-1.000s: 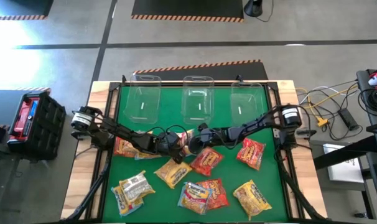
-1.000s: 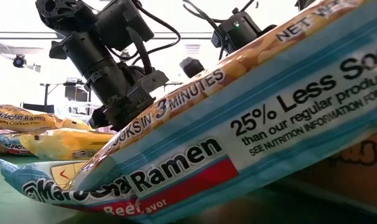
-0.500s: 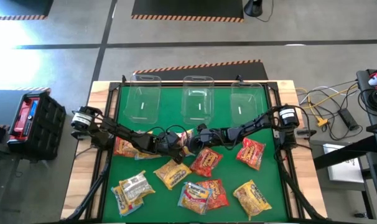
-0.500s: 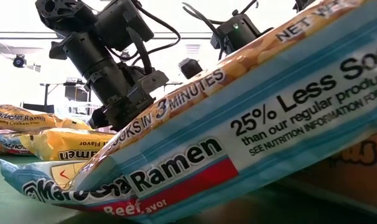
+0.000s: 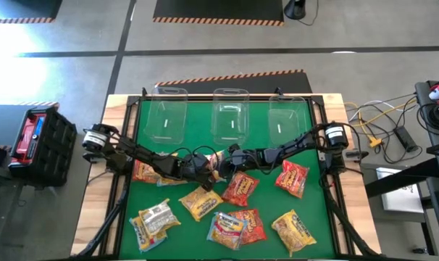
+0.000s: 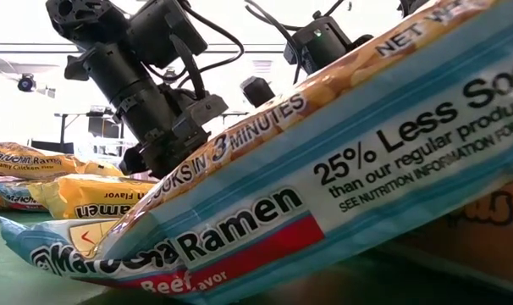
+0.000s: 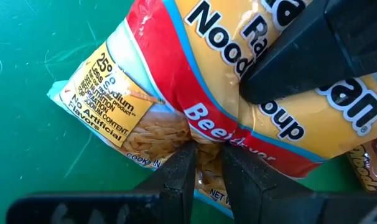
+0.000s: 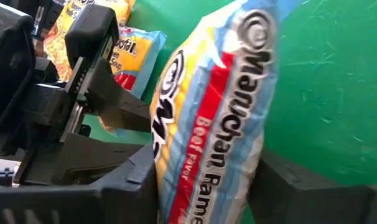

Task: Sort Maruchan noodles
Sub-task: Put the blue noodle pack into the right transparent bin

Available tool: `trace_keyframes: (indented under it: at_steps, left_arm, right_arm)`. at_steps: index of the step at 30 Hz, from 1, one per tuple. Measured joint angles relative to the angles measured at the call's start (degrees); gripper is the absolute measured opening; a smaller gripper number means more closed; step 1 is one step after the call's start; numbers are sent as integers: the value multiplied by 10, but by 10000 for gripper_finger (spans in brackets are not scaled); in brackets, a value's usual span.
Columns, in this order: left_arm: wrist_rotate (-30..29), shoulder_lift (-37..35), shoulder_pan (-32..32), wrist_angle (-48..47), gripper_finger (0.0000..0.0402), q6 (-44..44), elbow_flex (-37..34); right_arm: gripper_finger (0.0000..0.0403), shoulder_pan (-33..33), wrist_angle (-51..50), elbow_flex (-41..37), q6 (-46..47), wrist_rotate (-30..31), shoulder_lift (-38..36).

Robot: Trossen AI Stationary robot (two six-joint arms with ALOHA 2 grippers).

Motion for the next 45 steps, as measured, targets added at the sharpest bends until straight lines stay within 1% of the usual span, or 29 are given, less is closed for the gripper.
trace_keyframes:
  at_steps: [3,9,14,23,27,29,34,38,45]
  left_arm:
    - [0,-5,0,0,59,0,0]
    - [2,-27,-6,-3,59,0,-1]
    - [0,-57,-7,-9,59,3,-1]
    - [-18,-129,-7,-28,59,5,-7]
    - [-30,-169,-7,-25,59,22,-7]
    - [-34,-187,-7,-24,59,32,-7]
    - [-51,-231,-9,-43,59,60,-9]
    - [-72,-254,-8,-60,59,75,-9]
    - [-89,-262,-8,-50,59,86,-9]
  right_arm:
    - [146,0,0,0,0,-1,0]
    - [151,-2,-6,0,0,-21,-8]
    - [146,-6,-21,1,-18,-30,-25]
    - [146,-10,-47,2,-38,-42,-50]
    - [146,-12,-79,1,-56,-46,-72]
    - [146,-13,-106,0,-66,-45,-90]
    - [146,-15,-135,2,-94,-45,-137]
    - [146,-19,-185,2,-131,-46,-199]
    - [146,-46,-349,1,-210,-41,-334]
